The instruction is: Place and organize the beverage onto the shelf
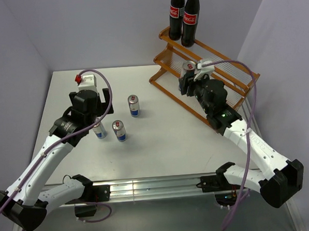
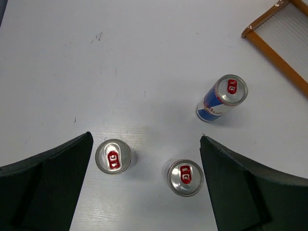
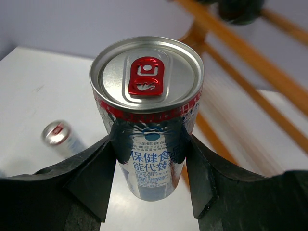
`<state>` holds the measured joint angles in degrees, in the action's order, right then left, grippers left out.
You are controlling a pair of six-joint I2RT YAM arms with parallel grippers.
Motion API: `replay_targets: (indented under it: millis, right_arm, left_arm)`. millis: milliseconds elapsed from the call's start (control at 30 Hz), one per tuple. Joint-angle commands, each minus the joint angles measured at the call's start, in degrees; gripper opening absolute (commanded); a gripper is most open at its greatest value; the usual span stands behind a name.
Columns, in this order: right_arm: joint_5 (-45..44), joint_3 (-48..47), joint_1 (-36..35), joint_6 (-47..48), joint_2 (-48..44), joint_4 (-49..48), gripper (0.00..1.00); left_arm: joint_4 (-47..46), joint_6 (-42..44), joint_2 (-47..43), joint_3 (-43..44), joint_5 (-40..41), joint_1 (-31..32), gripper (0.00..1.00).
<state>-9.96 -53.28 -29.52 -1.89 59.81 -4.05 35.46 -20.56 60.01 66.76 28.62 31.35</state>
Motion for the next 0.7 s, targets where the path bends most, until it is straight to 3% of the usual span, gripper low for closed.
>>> replay_targets:
  millis: [0,133,400,667]
  right_arm:
    - [-0.24,-6.31,4.46,1.26,0.83,-12.2,0.0]
    - [1.78,-8.94,8.59,3.12,2.76,-15.19,0.0]
    - [7.31,-15.61,17.82,5.58,8.38,-18.88,0.0]
    - [12.76,-25.2,24.59,5.23,16.73,-16.78,0.0]
  left_arm:
    - [-7.86,2.8,-3.49,-4.26,3.46,-0.07,0.99]
    - [-6.02,1.93,-0.78,-4.63,6.09,-0.15,0.99]
    - [-6.46,3.24,-1.03,-5.24,2.76,-0.15,0.99]
    - [-6.72,4.03,-2.62,-5.42,1.97,-0.15,1.0]
